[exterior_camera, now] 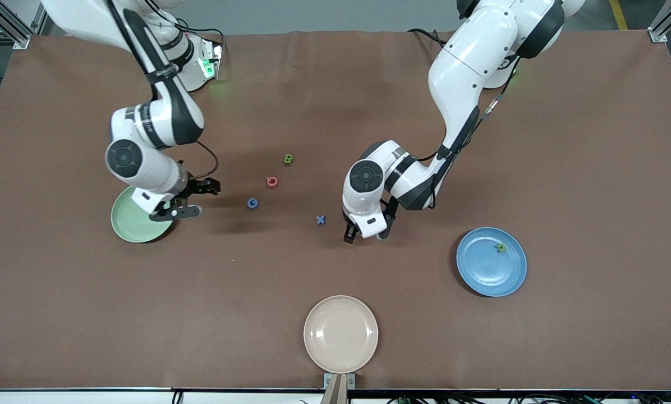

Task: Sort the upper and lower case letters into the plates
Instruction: 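Grasp the blue m with the left gripper while the right gripper grasps the G, then carry the blue m to the blue plate with the left gripper and release, then place the blue G on the green plate with the right gripper, then grasp the green d with the left gripper while the right gripper reaches the Q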

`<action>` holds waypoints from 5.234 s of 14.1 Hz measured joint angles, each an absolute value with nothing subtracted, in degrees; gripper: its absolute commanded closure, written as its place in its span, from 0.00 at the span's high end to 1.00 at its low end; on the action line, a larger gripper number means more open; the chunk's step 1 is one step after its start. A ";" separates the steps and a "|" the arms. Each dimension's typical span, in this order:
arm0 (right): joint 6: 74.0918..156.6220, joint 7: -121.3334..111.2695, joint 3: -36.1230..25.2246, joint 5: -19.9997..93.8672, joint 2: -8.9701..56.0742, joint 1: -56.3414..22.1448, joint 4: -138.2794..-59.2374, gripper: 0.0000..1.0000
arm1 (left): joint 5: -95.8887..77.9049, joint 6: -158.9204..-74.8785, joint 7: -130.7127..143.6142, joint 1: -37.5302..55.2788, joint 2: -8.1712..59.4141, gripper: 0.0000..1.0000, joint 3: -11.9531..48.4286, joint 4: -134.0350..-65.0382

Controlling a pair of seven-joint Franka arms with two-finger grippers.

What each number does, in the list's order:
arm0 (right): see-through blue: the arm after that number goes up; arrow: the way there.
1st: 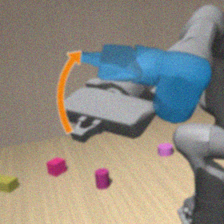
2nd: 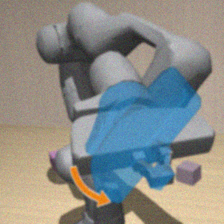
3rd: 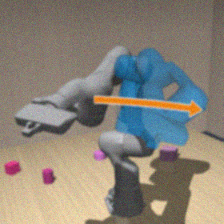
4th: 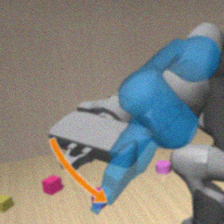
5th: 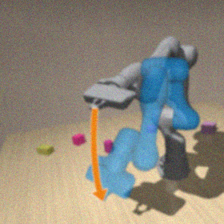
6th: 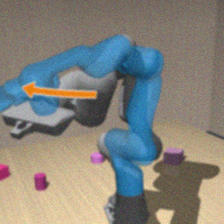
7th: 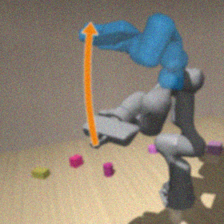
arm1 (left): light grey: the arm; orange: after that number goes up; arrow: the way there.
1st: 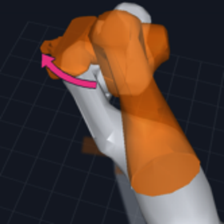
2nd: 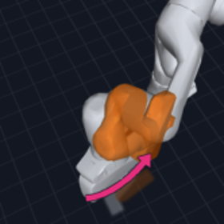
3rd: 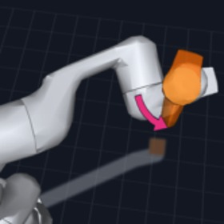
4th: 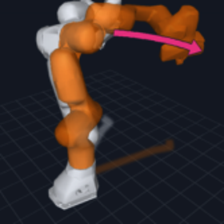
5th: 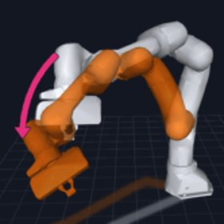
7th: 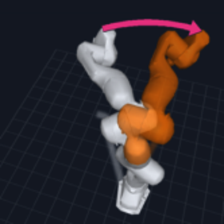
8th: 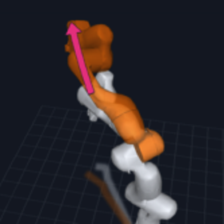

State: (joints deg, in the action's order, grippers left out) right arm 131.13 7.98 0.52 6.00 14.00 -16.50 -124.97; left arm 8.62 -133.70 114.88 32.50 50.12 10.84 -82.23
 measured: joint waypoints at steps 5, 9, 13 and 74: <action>140.42 20.03 0.50 7.06 19.01 -25.31 -125.36 0.99 | 8.91 -133.71 114.85 32.56 50.80 0.70 10.87 -82.25; 143.77 23.44 0.28 7.06 22.93 -28.96 -124.66 0.96 | 9.06 -133.73 114.77 32.81 50.81 0.48 10.89 -81.83; 143.77 23.41 -0.56 6.83 24.74 -28.95 -123.75 0.88 | 9.32 -133.60 112.68 32.87 50.68 0.07 10.99 -81.79; 122.74 -8.95 -9.14 2.02 18.21 -10.33 -118.35 1.00 | 13.78 -131.94 78.29 12.72 36.09 1.00 22.69 -100.19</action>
State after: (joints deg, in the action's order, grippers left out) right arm 122.74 -8.95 -9.14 2.02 18.21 -10.33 -118.35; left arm 13.78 -131.94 78.29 12.72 36.09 22.69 -100.19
